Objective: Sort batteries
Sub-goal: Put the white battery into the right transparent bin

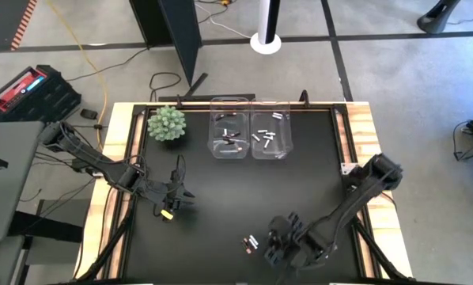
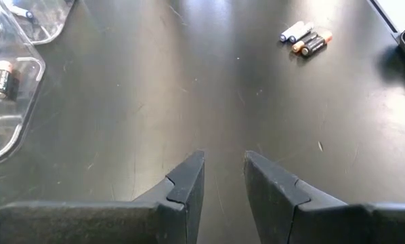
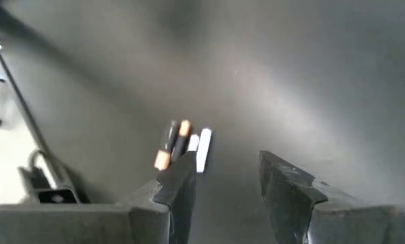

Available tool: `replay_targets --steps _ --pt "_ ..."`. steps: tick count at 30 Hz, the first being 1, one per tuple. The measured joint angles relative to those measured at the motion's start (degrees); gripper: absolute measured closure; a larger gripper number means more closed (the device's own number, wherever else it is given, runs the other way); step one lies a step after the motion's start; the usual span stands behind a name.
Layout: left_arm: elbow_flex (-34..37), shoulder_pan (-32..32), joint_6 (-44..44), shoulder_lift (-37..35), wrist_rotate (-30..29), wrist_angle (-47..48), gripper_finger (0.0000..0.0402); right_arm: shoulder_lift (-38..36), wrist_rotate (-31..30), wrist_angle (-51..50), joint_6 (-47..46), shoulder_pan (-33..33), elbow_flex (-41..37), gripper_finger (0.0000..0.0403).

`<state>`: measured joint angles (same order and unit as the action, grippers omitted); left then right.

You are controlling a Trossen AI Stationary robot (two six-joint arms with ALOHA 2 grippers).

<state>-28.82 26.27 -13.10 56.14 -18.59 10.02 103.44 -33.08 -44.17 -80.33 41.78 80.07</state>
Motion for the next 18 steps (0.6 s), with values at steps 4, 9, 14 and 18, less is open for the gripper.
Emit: replay_targets --steps 4,9,14,18 --pt "0.00 0.00 0.03 0.01 0.00 -0.01 0.0303 5.66 -0.17 5.84 -0.75 1.37 0.00 0.0228" --pt "0.00 0.01 0.02 0.02 0.00 0.02 0.0303 11.18 -0.26 10.87 -0.84 1.27 0.00 0.0228" --pt "0.00 -0.01 0.03 0.00 0.00 0.02 0.0303 13.82 -0.43 13.22 -0.85 0.30 0.00 0.0228" --pt "0.00 0.01 0.04 0.00 0.00 0.07 0.0303 14.53 -1.03 13.17 0.57 -1.02 0.02 0.0228"
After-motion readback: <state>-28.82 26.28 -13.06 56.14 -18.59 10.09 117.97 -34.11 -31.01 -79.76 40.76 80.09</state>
